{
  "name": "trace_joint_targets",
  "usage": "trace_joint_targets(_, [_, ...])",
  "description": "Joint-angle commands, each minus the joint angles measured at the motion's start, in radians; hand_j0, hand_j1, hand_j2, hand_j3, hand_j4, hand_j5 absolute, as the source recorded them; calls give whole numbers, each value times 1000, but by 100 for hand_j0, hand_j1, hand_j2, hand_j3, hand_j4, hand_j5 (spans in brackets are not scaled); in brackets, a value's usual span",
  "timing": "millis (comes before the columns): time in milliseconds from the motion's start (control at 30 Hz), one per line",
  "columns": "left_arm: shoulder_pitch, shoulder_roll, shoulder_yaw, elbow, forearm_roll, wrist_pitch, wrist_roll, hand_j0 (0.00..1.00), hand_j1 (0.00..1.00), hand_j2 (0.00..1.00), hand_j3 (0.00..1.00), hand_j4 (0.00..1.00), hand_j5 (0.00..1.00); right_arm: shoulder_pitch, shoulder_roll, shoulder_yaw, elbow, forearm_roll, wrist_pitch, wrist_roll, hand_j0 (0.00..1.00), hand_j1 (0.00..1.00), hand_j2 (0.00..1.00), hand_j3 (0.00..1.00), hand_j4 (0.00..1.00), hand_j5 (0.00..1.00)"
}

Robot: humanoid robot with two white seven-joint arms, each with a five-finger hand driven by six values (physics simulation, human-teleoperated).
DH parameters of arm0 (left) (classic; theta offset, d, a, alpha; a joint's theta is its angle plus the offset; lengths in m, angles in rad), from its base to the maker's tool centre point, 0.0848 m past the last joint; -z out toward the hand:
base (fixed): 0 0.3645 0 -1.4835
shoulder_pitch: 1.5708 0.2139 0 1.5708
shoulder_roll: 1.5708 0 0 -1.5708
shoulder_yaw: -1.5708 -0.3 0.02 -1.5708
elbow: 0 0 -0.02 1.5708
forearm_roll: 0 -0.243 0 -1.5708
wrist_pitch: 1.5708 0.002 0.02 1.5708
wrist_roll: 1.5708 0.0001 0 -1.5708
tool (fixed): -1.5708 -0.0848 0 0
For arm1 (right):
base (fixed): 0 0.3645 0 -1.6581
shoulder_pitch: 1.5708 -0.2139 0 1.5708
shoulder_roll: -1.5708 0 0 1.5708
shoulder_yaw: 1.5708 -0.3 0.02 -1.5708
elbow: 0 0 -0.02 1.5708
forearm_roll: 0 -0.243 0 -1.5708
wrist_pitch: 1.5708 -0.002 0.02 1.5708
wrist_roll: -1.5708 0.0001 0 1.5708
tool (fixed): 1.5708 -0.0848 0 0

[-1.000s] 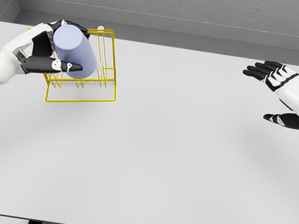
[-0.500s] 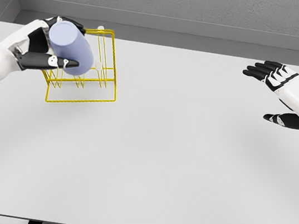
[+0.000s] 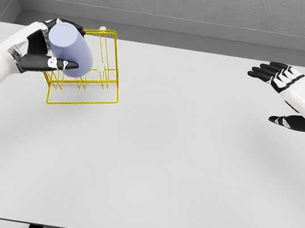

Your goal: Place the cup on the cup holder with both arms

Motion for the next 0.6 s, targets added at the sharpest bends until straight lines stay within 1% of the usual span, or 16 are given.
trace_joint_targets(0, [0, 3, 0, 0, 2, 0, 1, 62, 62, 62, 62, 62, 62, 0, -1, 0, 0, -7, 2, -1, 100, 100, 100, 100, 100, 100])
trace_joint_targets(367, [0, -9, -3, 18, 1, 0, 0, 63, 63, 63, 63, 63, 63, 0, -1, 0, 0, -7, 2, -1, 100, 100, 100, 100, 100, 100])
trace_joint_targets(433, [0, -9, -6, 18, 1, 2, 0, 69, 69, 69, 69, 69, 69, 0, -1, 0, 0, -6, 2, -1, 100, 100, 100, 100, 100, 100])
trace_joint_targets(467, [0, -9, -8, 18, -2, 3, 0, 82, 82, 82, 82, 82, 82, 0, -1, 0, 0, -7, 2, -1, 100, 100, 100, 100, 100, 100])
trace_joint_targets(533, [0, -8, -11, 18, -7, 3, 0, 99, 99, 99, 99, 99, 99, 0, -1, 0, 0, -6, 2, -1, 100, 100, 100, 100, 100, 100])
trace_joint_targets(567, [0, -6, -11, 18, -9, 5, 0, 100, 100, 100, 100, 100, 100, 0, -1, 0, 0, -6, 2, -1, 100, 100, 100, 100, 100, 100])
